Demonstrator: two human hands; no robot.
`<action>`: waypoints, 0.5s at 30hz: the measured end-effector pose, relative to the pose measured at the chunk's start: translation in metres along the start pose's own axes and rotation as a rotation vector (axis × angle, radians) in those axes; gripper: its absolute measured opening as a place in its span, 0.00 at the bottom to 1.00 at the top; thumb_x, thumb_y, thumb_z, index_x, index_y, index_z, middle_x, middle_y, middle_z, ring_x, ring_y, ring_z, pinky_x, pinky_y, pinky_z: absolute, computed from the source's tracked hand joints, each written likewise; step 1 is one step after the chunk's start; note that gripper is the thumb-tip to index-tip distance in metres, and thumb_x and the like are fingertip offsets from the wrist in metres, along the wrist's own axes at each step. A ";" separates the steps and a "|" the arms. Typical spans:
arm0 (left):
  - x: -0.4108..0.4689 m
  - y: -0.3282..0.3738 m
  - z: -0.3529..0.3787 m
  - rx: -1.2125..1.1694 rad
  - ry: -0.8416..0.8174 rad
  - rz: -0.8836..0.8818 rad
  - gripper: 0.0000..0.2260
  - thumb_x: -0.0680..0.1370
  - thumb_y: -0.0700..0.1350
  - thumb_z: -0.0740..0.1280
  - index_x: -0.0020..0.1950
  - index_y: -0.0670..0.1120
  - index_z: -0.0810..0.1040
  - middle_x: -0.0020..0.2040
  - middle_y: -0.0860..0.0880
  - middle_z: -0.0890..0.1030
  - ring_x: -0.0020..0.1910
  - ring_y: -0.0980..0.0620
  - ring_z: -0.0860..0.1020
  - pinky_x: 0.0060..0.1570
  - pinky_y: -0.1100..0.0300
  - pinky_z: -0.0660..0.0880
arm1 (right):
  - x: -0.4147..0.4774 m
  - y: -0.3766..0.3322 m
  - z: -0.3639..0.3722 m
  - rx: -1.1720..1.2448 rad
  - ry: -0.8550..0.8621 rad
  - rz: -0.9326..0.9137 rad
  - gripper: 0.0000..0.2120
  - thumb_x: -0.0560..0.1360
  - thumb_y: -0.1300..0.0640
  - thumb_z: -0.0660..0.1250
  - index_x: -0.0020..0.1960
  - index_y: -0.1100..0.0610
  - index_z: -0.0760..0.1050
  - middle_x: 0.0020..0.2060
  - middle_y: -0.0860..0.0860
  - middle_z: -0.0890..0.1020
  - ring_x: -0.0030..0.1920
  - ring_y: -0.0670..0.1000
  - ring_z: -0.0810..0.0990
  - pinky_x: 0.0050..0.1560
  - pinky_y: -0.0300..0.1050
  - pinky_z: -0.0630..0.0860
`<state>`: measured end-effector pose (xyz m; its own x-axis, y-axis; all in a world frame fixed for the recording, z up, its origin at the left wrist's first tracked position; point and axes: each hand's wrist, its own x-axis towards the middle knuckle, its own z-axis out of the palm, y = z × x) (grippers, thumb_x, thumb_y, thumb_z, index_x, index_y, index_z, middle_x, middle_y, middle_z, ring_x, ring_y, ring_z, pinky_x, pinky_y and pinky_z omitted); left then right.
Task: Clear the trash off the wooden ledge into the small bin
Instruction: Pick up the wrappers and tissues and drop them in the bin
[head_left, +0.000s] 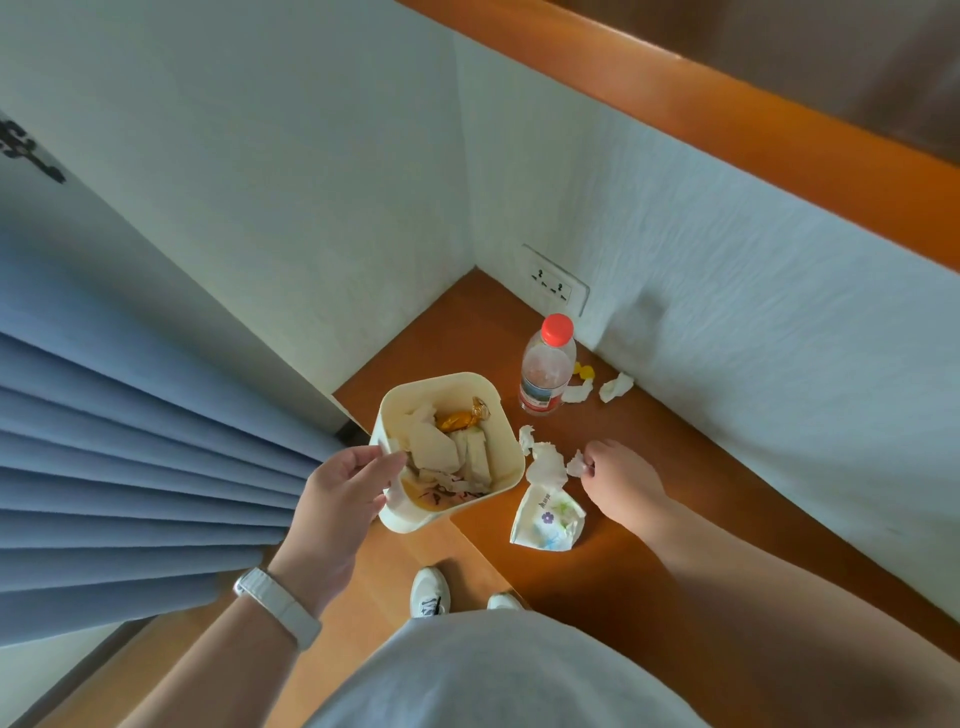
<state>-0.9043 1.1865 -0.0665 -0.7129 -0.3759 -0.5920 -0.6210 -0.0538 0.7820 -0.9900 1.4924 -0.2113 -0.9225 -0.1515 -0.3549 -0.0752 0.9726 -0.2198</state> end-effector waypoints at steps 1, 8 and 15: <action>0.000 0.000 0.001 0.000 -0.005 0.002 0.07 0.80 0.48 0.71 0.54 0.46 0.84 0.46 0.50 0.90 0.53 0.49 0.87 0.49 0.59 0.78 | -0.003 0.001 -0.001 0.007 0.006 0.016 0.04 0.78 0.57 0.62 0.45 0.49 0.72 0.36 0.44 0.72 0.32 0.43 0.69 0.28 0.34 0.58; 0.001 -0.001 0.005 -0.003 -0.044 0.016 0.09 0.80 0.49 0.72 0.55 0.45 0.85 0.47 0.48 0.90 0.54 0.46 0.86 0.55 0.53 0.79 | -0.015 -0.009 -0.023 0.125 0.089 0.022 0.03 0.78 0.55 0.63 0.45 0.49 0.72 0.39 0.44 0.74 0.36 0.44 0.74 0.34 0.37 0.71; -0.002 0.001 0.001 -0.009 -0.060 0.020 0.08 0.80 0.48 0.72 0.54 0.44 0.84 0.50 0.46 0.90 0.56 0.45 0.85 0.63 0.46 0.79 | -0.030 -0.057 -0.075 0.307 0.204 -0.180 0.02 0.77 0.54 0.66 0.47 0.50 0.74 0.37 0.41 0.73 0.35 0.44 0.73 0.33 0.36 0.69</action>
<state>-0.9037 1.1883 -0.0650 -0.7435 -0.3206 -0.5869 -0.6039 -0.0551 0.7951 -0.9862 1.4545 -0.1196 -0.9636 -0.2458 -0.1051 -0.1538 0.8313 -0.5340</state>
